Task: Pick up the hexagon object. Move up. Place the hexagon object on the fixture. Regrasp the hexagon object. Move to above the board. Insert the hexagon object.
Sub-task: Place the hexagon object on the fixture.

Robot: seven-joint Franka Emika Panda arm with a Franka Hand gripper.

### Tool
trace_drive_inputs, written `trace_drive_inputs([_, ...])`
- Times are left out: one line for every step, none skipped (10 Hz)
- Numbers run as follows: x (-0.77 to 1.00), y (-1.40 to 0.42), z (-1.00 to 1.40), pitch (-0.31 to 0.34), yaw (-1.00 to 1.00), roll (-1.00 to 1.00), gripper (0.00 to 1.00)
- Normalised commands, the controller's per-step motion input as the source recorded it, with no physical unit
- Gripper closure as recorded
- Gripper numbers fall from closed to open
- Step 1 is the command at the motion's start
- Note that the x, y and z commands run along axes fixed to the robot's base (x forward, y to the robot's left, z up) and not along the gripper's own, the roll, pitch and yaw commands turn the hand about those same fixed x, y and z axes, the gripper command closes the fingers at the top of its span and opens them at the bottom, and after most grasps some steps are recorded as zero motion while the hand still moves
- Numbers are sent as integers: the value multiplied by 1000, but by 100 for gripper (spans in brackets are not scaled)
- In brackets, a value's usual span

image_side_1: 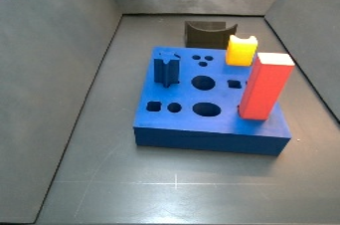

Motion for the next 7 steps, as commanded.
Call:
trace_drive_inputs([916,-1000,-44,93,-1000,-19,100])
trace_drive_inputs([991,-1000,-34,101,-1000,-19,100])
trace_drive_inputs([1000,-911,-26,117,-1000,-21,100])
trace_drive_inputs([1000,-757,-29,158,-1000,-23,100])
trace_drive_inputs([1000,-614,-22,185,-919,-21,100])
trace_drive_inputs([1000,-465,-14,186,-665,-16,100])
trace_drive_inputs([1000,-345,-8,180,-427,-25,100])
